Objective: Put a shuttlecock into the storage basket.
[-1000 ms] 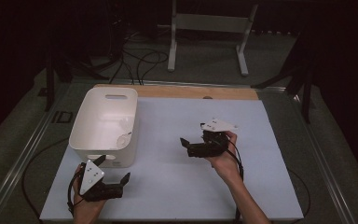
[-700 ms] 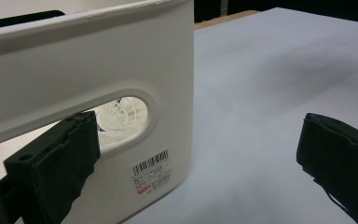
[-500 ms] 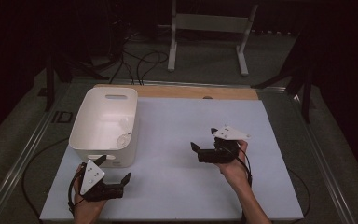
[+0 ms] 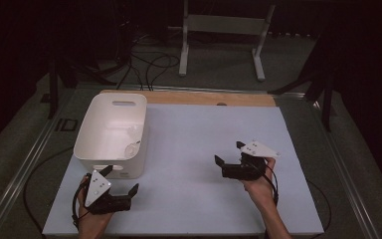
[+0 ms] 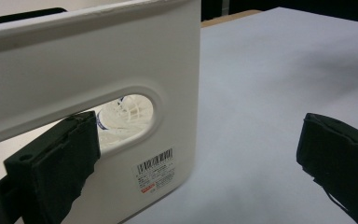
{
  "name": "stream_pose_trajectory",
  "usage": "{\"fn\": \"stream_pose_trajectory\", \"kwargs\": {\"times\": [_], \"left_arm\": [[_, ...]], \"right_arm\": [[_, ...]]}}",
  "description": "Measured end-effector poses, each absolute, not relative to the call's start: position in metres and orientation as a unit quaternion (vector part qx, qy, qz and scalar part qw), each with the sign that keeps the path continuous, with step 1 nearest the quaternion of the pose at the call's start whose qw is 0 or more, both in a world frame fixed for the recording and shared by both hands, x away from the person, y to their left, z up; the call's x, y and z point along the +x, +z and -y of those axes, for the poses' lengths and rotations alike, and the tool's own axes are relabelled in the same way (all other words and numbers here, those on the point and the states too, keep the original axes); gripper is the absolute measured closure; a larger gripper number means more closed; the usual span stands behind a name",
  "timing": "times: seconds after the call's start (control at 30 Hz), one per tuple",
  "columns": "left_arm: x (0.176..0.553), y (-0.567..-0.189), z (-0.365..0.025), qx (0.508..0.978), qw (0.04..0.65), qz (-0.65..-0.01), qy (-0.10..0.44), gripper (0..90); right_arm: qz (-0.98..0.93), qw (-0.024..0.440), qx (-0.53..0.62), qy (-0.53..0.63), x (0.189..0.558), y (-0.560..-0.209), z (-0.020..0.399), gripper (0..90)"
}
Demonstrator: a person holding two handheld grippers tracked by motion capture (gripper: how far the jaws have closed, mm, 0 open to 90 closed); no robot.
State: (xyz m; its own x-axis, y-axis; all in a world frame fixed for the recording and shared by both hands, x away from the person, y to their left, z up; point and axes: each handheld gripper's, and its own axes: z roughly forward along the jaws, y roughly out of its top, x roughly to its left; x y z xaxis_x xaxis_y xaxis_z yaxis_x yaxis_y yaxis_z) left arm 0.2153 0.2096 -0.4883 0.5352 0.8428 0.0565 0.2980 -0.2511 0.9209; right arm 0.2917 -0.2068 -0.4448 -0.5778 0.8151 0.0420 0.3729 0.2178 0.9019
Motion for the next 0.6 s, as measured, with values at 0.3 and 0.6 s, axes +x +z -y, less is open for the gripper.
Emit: {"fn": "stream_pose_trajectory", "kwargs": {"times": [0.3,0.6], "left_arm": [[0.216,-0.489,-0.21,0.735,0.475,-0.389,0.288,0.1],[0.212,-0.488,-0.212,0.731,0.477,-0.388,0.295,0.1]], "right_arm": [[-0.736,0.239,0.409,0.483,0.276,-0.462,0.224,7.8],[-0.723,0.257,0.403,0.498,0.267,-0.468,0.233,7.8]]}}
